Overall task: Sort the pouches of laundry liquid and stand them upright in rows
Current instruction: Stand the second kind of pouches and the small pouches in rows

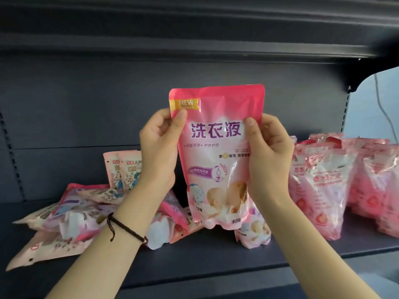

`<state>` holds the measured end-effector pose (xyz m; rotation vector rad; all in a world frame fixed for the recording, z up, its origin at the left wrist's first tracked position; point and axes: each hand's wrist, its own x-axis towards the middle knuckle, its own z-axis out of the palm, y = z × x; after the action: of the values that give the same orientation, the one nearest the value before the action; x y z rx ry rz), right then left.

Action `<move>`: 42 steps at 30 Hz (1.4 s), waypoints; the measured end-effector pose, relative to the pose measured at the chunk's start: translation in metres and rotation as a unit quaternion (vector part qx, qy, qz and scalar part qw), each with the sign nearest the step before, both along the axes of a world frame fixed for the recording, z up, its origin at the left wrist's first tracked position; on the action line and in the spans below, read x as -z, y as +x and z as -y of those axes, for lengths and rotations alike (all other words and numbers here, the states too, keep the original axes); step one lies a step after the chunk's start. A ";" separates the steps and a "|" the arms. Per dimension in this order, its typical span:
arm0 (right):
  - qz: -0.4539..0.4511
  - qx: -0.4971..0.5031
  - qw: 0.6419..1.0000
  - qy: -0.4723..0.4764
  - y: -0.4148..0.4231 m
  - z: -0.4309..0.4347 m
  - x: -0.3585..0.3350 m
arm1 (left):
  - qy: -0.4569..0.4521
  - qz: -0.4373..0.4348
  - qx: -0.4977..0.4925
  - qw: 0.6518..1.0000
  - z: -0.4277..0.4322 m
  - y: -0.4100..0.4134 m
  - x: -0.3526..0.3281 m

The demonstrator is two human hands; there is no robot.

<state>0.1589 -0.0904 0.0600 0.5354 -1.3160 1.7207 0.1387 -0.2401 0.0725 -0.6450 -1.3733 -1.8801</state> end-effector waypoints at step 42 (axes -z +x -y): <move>0.061 0.065 0.994 0.066 -0.087 -0.091 0.104 | -0.119 0.053 -0.231 0.964 -0.110 -0.067 0.106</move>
<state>0.0719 0.0009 -0.0440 0.4151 -1.5267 1.5883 0.0721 -0.1298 -0.0331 -0.2995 -1.6676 -1.4072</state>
